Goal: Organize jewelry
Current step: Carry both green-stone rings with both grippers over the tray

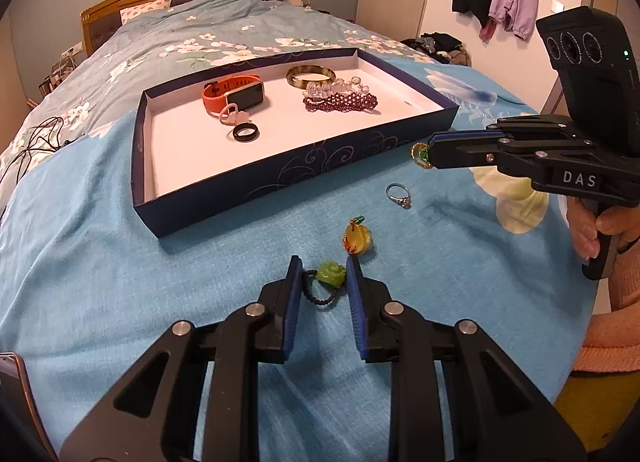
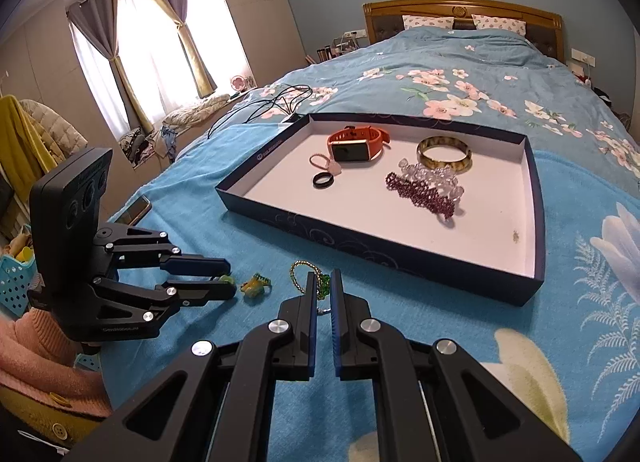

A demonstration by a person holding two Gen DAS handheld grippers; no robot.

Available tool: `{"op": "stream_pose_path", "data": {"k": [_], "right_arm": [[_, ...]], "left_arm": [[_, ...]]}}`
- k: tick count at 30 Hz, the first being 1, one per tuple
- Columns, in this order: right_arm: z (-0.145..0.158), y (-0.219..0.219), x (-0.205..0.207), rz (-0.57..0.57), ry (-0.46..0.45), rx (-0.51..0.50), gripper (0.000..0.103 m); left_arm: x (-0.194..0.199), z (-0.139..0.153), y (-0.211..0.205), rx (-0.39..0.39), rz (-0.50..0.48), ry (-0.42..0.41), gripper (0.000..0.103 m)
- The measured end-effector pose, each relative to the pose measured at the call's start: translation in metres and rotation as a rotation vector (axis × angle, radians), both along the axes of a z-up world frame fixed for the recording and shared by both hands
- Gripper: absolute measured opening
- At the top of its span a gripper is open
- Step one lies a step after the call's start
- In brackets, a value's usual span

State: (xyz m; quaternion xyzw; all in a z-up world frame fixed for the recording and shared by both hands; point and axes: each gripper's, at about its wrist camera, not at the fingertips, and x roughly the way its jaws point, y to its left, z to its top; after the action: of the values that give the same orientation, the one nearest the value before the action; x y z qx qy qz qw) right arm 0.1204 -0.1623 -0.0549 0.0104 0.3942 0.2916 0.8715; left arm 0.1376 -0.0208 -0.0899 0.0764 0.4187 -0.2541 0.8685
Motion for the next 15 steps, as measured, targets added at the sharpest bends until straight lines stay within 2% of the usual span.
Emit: {"op": "stream_pose_path", "data": {"k": [7,15], "right_arm": [[0.014,-0.007,0.009,-0.023,-0.046,-0.01,0.005],[0.023,-0.014,0.03,-0.049,-0.08,-0.036,0.005]], "left_arm": [[0.0,0.019,0.007,-0.035,0.006,-0.046,0.023],[0.019,0.046,0.007,-0.044,0.021,-0.128,0.023]]}}
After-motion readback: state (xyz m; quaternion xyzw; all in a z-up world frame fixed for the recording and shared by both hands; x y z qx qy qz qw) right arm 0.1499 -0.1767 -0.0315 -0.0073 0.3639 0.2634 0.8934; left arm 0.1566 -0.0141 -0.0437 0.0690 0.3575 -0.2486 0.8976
